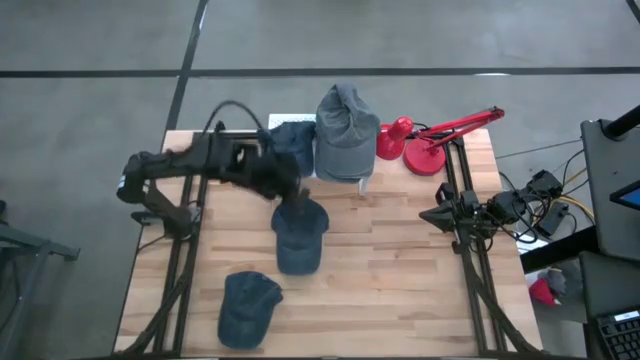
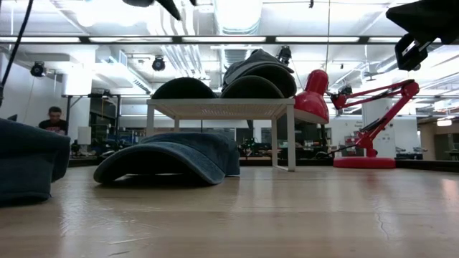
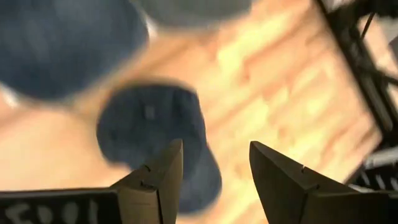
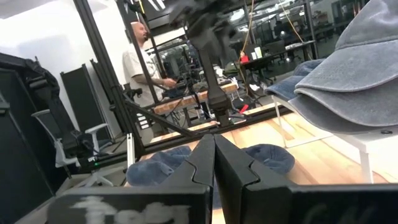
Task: Pick & Place hat
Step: Put the blue cap on top of the blue cap on the shelf
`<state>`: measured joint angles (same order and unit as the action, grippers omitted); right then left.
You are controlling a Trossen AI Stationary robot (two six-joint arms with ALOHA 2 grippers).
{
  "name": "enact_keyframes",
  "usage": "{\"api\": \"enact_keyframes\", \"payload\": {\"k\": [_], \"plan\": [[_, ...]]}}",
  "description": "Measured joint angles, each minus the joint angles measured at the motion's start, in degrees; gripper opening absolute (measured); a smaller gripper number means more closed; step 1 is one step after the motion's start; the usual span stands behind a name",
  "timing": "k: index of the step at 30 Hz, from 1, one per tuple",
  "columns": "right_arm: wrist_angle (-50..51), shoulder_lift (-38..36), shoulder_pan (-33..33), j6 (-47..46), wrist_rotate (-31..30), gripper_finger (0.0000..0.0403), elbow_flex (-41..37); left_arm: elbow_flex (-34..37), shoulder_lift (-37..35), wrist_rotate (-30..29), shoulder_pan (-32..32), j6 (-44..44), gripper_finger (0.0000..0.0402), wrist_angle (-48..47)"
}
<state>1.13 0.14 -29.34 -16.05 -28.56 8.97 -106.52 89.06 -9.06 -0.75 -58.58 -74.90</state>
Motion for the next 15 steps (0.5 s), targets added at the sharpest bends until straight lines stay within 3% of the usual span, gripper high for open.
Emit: {"api": "enact_keyframes", "payload": {"k": [9, 15], "plan": [[0.0, 0.0, 0.0, 0.2, 0.0, 0.0008, 0.0, 2.8, 0.3, 0.0, -18.6, -26.4, 0.0177, -8.4], [0.1, 0.0, 0.0, 0.2, 0.0, 0.0008, 0.0, 5.1, 0.3, 0.0, -26.9, -40.7, 0.0177, -8.8]]}}
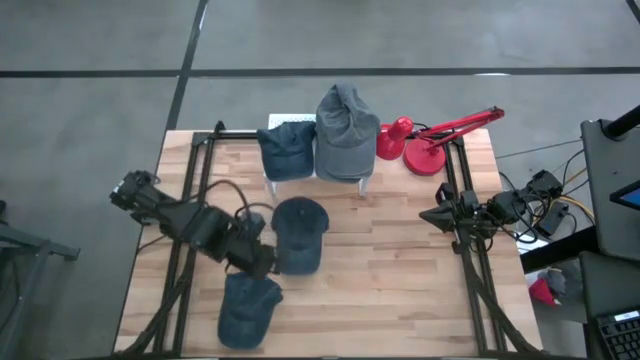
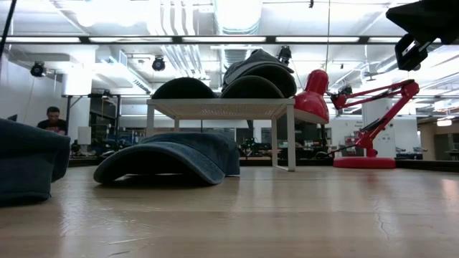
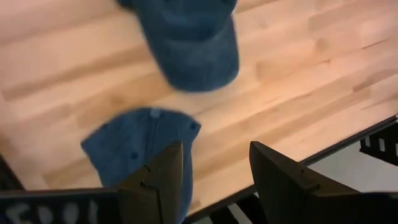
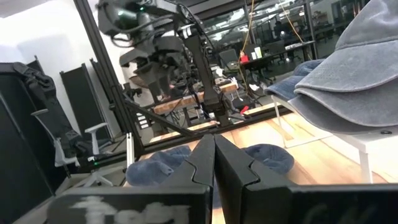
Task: Pick & Place hat
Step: Put the blue cap on top of the blue cap on the shelf
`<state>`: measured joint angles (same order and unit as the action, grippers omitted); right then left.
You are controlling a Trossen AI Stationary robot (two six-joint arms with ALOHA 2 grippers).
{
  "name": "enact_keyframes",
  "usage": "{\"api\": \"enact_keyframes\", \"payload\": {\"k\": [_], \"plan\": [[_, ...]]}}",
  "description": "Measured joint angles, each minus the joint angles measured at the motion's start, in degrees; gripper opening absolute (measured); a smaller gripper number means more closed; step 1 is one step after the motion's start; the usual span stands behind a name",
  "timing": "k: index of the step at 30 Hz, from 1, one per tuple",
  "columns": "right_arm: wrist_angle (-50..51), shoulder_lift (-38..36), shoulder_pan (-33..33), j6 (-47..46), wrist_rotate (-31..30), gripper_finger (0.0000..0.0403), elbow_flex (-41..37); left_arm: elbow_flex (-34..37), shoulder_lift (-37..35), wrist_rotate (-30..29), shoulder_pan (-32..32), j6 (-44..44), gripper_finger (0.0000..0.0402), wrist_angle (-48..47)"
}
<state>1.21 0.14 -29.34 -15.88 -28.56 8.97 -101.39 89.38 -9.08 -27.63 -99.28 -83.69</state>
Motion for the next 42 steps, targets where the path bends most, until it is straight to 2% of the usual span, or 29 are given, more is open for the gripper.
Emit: {"api": "enact_keyframes", "payload": {"k": [10, 23, 34, 42], "plan": [[0.3, 0.0, 0.0, 0.0, 0.0, 0.0008, 0.0, 4.5, 0.0, 2.2, -5.7, -10.1, 0.0177, 1.2], [0.3, 0.0, 0.0, 0.0, 0.0, 0.0008, 0.0, 11.7, 0.4, 7.1, -7.4, -11.6, 0.0177, 8.4], [0.3, 0.0, 0.0, 0.0, 0.0, 0.0008, 0.0, 20.4, 0.6, 14.6, -8.5, -11.8, 0.0177, 17.4], [0.5, 0.0, 0.0, 0.0, 0.0, 0.0008, 0.0, 24.1, 0.6, 17.4, -8.7, -11.8, 0.0177, 18.5]]}}
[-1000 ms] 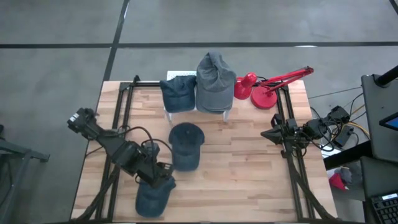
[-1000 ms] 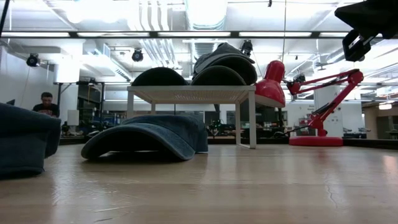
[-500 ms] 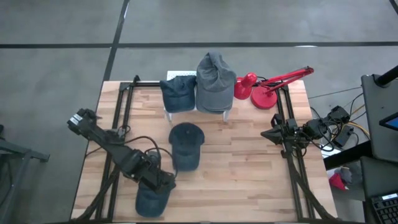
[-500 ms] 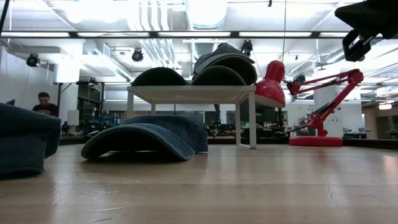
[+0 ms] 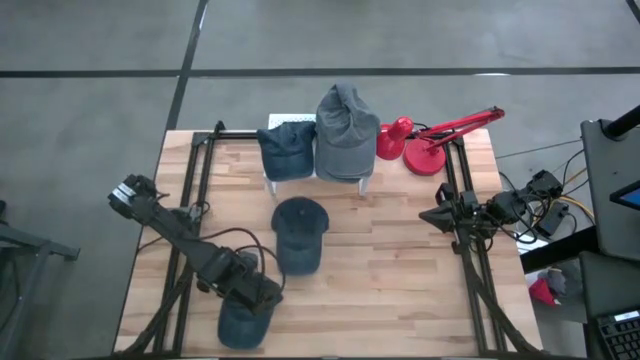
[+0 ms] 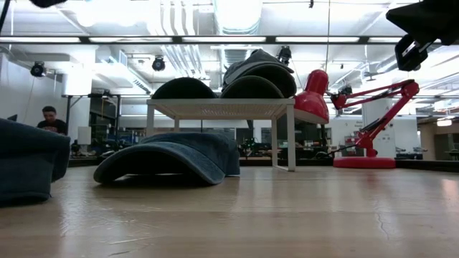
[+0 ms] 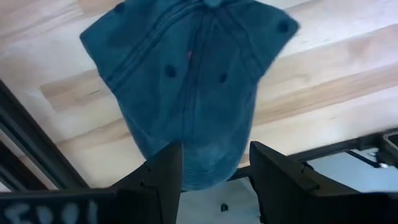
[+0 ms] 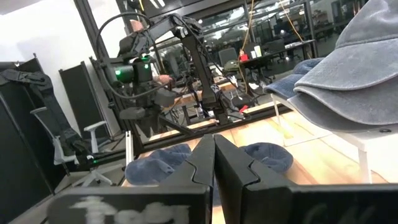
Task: Pick & Place hat
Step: Put the blue cap on top of the blue cap on the shelf
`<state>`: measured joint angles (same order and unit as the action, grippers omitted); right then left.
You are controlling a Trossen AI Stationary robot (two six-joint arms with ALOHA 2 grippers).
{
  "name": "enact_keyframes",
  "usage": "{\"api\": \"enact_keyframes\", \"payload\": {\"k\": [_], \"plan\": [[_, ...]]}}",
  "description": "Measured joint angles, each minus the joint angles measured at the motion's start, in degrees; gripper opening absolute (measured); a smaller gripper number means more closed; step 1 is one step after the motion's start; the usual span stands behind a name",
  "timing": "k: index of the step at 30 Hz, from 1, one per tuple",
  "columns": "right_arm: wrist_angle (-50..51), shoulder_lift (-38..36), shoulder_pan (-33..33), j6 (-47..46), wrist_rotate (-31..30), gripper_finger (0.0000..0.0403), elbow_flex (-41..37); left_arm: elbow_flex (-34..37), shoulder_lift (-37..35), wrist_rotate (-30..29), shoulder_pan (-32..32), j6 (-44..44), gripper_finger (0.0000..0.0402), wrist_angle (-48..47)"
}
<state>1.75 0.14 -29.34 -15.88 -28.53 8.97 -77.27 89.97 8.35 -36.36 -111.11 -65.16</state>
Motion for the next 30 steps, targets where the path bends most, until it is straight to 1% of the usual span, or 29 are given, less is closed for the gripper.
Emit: {"api": "enact_keyframes", "payload": {"k": [5, 14, 17, 23, 30], "plan": [[1.5, 0.0, 0.0, 0.0, 0.0, 0.0008, 0.0, 3.5, 0.0, 3.1, 0.0, 0.0, 0.0177, 2.1], [1.4, 0.0, 0.0, 0.0, 0.0, 0.0008, 0.0, 9.4, 0.0, 3.2, 0.0, -0.1, 0.0177, 4.0], [1.4, 0.0, 0.0, 0.0, 0.0, 0.0008, 0.0, 11.6, 0.0, 3.2, 0.0, -0.1, 0.0177, 6.1], [1.3, 0.0, 0.0, -0.2, 0.0, 0.0008, 0.0, 16.8, 0.0, 3.2, 0.0, 0.7, 0.0177, 12.2], [1.3, 0.0, 0.0, -0.2, 0.0, 0.0008, 0.0, 23.4, 0.0, 3.2, 0.0, 1.5, 0.0177, 24.6]]}}
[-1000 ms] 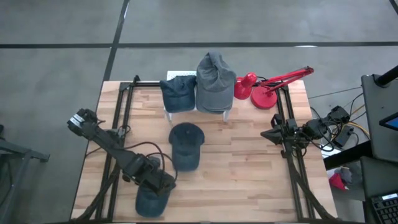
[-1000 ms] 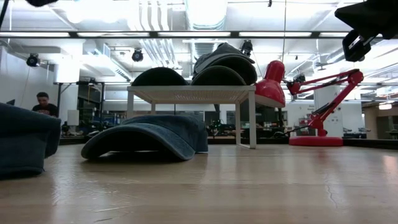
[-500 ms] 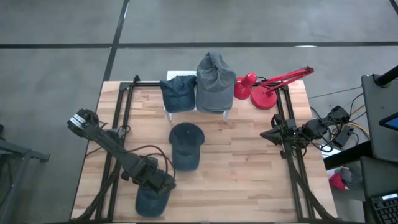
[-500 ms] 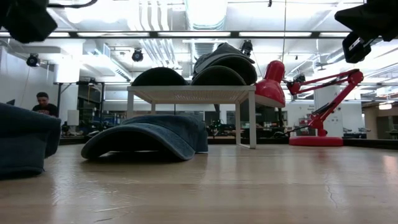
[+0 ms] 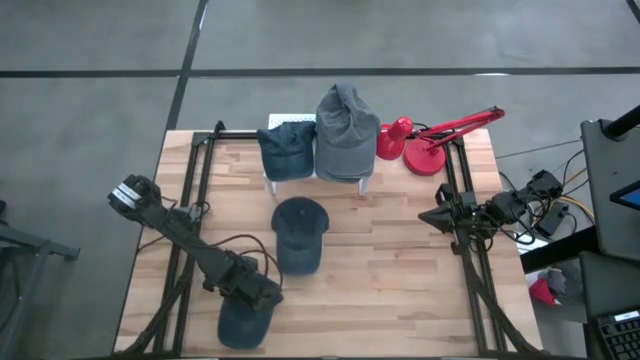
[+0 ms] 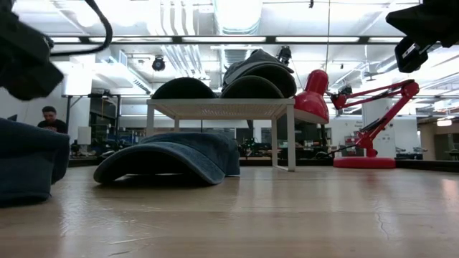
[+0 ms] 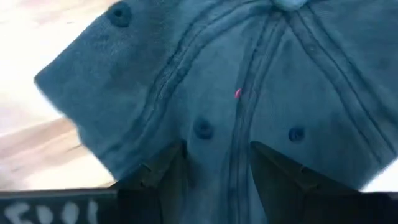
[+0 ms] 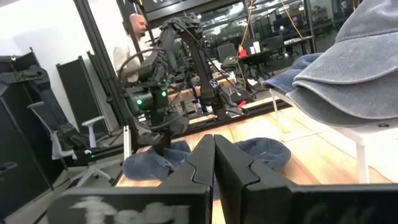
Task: Pick & Place hat
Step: Put the blue cap on top of the blue cap on the shelf
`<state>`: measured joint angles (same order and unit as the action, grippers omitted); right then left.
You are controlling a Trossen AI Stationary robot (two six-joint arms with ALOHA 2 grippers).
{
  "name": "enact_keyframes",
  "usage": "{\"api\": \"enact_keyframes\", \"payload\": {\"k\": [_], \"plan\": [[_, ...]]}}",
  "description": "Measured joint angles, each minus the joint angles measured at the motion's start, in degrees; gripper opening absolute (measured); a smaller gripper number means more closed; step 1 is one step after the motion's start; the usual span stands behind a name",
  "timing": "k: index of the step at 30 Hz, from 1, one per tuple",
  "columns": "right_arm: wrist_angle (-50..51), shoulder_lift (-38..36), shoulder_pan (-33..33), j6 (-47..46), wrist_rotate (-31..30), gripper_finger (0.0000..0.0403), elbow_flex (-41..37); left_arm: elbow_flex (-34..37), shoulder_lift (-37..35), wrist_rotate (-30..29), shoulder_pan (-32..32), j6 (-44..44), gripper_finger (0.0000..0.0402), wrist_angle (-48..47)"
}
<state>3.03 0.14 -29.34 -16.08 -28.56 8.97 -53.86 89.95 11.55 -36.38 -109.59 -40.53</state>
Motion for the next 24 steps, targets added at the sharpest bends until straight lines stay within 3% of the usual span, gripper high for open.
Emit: {"api": "enact_keyframes", "payload": {"k": [8, 12, 17, 24], "plan": [[-0.1, 0.0, 0.0, 0.0, 0.0, 0.0008, 0.0, 5.5, 0.0, 0.5, 0.0, 0.9, 0.0167, 7.5], [-0.1, 0.0, 0.0, 0.0, 0.0, 0.0008, 0.0, 6.4, -0.1, 0.5, 0.0, 0.9, 0.0117, 7.4], [-0.1, 0.0, 0.0, 0.0, 0.0, 0.0008, 0.0, 6.5, -0.1, -1.8, 0.0, 1.4, 0.002, 7.5], [-0.1, 0.0, 0.0, 0.0, 0.0, 0.0008, 0.0, 5.3, -0.1, -3.1, 0.0, 2.1, 0.0005, 7.5]]}}
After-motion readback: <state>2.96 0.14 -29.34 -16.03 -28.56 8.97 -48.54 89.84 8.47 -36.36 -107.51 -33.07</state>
